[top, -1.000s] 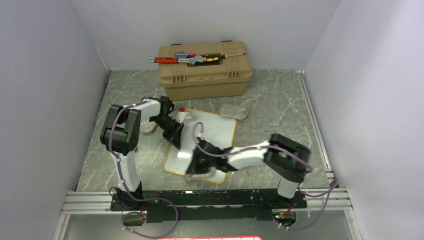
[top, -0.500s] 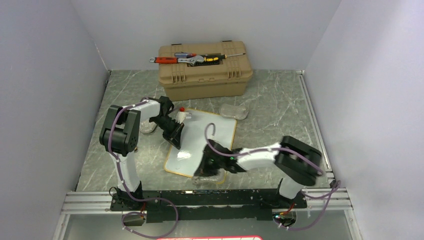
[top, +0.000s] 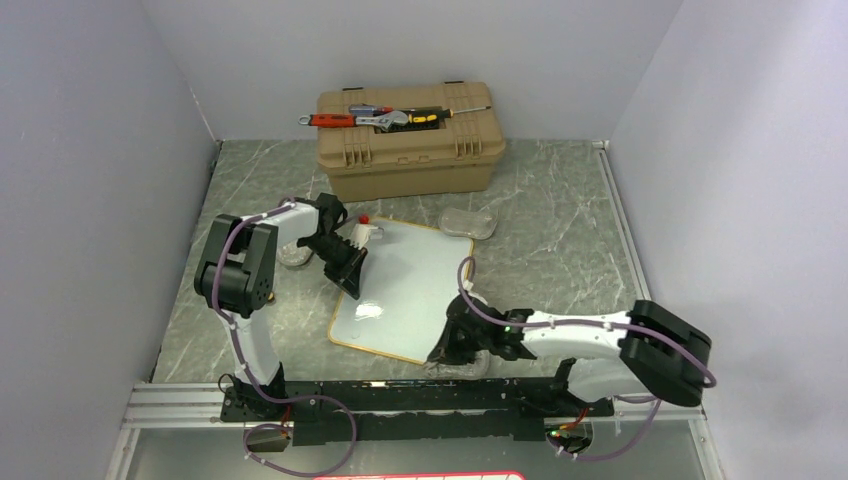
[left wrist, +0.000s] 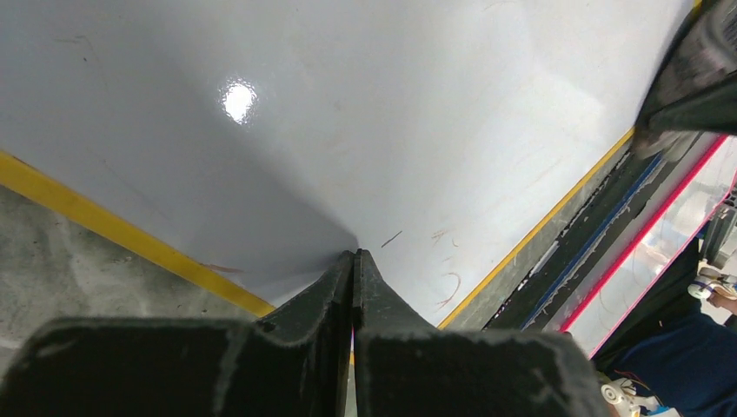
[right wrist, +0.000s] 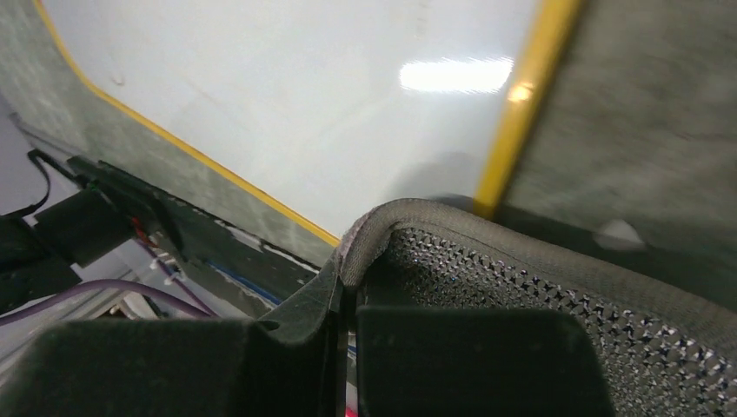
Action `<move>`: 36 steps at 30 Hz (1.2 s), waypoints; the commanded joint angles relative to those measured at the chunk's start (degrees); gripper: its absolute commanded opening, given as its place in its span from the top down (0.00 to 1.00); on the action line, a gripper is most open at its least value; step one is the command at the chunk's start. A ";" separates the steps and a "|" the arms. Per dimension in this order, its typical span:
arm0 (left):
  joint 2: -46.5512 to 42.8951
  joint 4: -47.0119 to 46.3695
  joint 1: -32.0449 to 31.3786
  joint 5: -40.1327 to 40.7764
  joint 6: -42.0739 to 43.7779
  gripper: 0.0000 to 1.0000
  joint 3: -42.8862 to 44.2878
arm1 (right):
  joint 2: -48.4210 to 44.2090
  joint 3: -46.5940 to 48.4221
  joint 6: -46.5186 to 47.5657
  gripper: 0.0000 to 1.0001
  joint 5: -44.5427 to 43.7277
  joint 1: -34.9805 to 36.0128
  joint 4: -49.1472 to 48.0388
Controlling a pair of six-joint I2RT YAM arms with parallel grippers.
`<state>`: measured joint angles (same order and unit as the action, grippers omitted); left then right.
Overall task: Erase the whiteboard
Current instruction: Erase the whiteboard at the center of the board.
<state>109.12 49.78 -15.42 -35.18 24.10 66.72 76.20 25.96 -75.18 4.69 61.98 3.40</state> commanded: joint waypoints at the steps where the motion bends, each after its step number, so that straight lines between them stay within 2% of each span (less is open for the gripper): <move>1: 1.41 -6.82 -0.05 9.89 4.20 0.91 -2.69 | -1.77 -4.48 1.62 1.00 -6.76 -0.01 25.47; 5: 1.27 -6.82 -0.05 9.73 4.20 0.91 -2.65 | 7.43 -0.52 4.32 1.00 -5.14 0.02 20.78; 8: 0.85 -6.71 -0.05 9.68 4.29 0.91 -2.91 | 16.37 6.97 6.80 1.00 -4.95 0.59 16.02; 11: 0.71 -6.80 -0.05 9.80 4.54 0.91 -3.22 | 25.09 17.74 10.48 1.00 -4.95 0.69 12.33; 16: 1.27 -6.70 -0.05 9.49 4.49 0.91 -3.17 | 40.90 39.79 16.60 1.00 -2.10 2.06 12.24; 19: 1.53 -6.71 -0.07 9.27 4.38 0.91 -3.06 | 45.23 48.04 18.88 1.00 -1.21 3.50 12.46; 20: 1.64 -6.71 -0.08 9.27 4.38 0.91 -2.93 | 45.22 48.15 18.68 1.00 -1.66 3.72 12.31; 22: 1.88 -6.40 -0.05 9.34 4.40 0.91 -2.42 | 43.18 42.56 16.36 1.00 -1.61 3.31 9.81; 28: 0.81 -4.13 0.69 8.55 4.08 0.91 0.78 | 27.50 11.61 4.81 1.00 -2.66 -1.63 -8.82; 30: -0.48 -3.03 1.78 8.17 3.71 0.91 2.56 | 23.97 4.35 2.61 1.00 -1.36 -2.93 -15.41; 36: -5.19 -0.43 4.71 6.97 2.84 0.72 6.75 | 28.42 6.78 2.88 1.00 1.10 -2.44 -18.17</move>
<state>108.14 49.69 -12.36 -30.04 25.98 70.48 97.30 34.15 -73.76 10.13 59.22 -21.47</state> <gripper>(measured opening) 0.225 0.044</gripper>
